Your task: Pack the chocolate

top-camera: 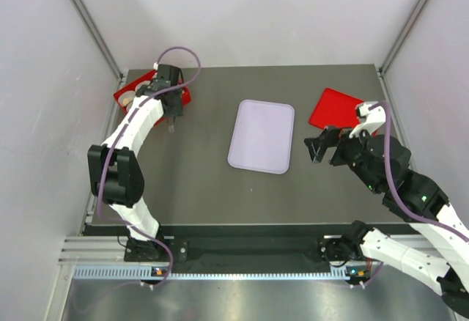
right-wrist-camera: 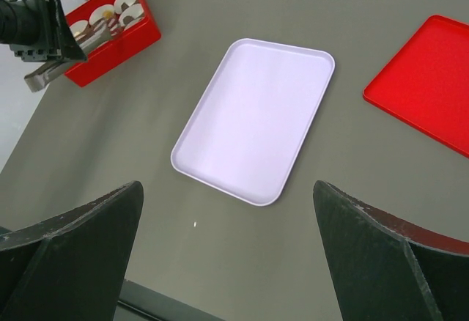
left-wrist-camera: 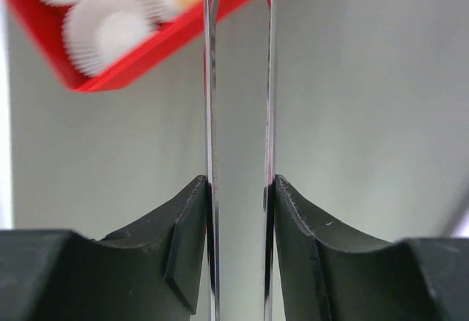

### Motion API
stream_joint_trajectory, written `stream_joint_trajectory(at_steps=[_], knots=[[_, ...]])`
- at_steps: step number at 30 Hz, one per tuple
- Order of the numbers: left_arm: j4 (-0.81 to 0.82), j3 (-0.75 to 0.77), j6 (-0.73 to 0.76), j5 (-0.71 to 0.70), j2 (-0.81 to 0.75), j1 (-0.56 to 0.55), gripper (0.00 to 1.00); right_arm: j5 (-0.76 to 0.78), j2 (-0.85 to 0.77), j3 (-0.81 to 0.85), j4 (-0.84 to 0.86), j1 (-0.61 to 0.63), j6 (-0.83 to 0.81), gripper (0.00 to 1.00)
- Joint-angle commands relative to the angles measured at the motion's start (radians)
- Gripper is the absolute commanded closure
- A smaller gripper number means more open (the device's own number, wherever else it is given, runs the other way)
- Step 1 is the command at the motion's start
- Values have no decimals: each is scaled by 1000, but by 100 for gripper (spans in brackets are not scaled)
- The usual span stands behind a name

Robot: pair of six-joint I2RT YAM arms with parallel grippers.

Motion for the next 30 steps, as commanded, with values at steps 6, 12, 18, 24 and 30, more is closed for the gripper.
stream_joint_trajectory(at_steps=[6,12,18,24,30], knots=[[207,-130,10,148,-190,-159,55,-13,7,-7,23,5,15,0],[313,-238,8,191,-128,-167,55,-12,-10,-20,18,3,27,0],[307,-316,-41,225,-78,-168,55,3,-24,-29,12,3,23,0],[294,-454,-101,111,-122,-226,49,16,-18,-84,20,3,20,0],[272,-550,-156,88,-154,-280,42,-26,-5,-115,29,3,43,0]])
